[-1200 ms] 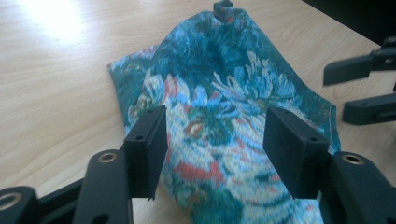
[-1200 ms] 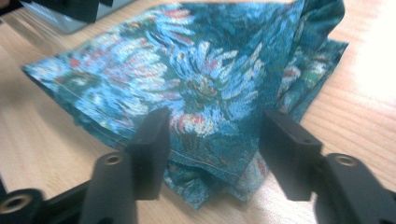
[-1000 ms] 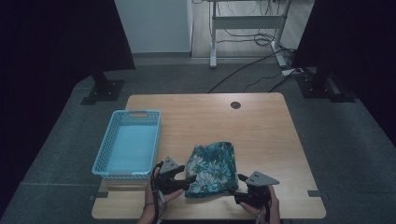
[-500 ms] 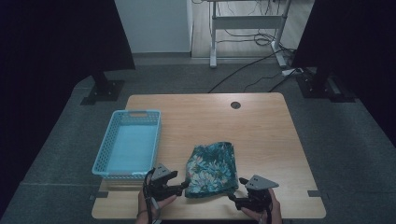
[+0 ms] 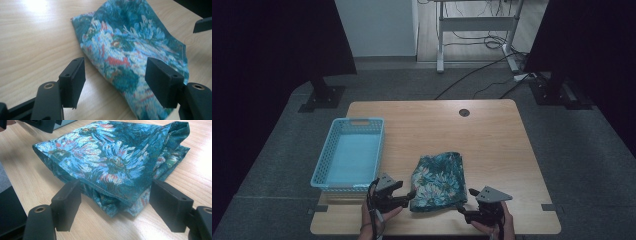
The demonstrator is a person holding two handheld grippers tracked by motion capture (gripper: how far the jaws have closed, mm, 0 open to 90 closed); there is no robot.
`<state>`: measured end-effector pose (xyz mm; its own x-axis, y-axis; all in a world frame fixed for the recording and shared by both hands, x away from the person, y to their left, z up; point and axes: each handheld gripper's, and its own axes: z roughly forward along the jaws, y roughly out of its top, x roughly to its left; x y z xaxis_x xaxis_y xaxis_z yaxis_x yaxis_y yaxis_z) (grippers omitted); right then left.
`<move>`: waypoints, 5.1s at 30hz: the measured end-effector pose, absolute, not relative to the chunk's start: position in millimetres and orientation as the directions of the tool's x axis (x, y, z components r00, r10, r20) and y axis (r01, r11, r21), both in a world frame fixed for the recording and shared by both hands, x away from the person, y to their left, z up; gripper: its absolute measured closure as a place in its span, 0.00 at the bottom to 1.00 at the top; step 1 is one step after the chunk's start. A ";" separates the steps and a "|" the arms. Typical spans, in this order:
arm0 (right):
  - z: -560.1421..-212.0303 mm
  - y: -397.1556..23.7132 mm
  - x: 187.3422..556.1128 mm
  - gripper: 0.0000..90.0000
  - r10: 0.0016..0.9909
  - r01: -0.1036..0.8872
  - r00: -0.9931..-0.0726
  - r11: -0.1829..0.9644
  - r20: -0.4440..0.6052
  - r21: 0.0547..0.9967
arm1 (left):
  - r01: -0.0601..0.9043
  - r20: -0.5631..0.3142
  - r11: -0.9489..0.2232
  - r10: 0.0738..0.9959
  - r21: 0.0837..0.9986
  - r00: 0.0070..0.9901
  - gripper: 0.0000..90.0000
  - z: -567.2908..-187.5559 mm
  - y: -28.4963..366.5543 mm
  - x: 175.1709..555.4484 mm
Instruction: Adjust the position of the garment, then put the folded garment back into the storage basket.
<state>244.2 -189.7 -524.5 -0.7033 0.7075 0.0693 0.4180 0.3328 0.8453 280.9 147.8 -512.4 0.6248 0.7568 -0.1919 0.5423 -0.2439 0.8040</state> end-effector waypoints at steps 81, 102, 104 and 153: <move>-557.0 -172.4 301.6 0.33 0.716 0.476 -0.698 0.445 0.019 0.758 | 0.470 0.076 -0.494 0.744 0.731 0.664 0.40 -548.1 29.7 382.9; -556.2 -193.5 265.8 0.32 0.774 0.522 -0.633 0.408 0.020 0.749 | 0.443 0.038 -0.500 0.694 0.744 0.719 0.41 -551.1 4.0 363.6; -556.5 -194.8 262.3 0.32 0.774 0.522 -0.633 0.406 0.021 0.750 | 0.441 0.035 -0.496 0.692 0.748 0.721 0.41 -551.7 3.8 361.1; -540.3 -196.5 240.9 0.24 0.766 0.443 -0.643 0.353 0.018 0.824 | 0.543 -0.205 -0.274 0.721 0.794 0.662 0.23 -521.2 74.0 345.0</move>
<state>240.9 -196.5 -540.3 -0.6426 0.7660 0.0179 0.4435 0.3528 0.8239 345.0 74.0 -521.2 0.6622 0.7208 -0.2048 0.5434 -0.2736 0.7936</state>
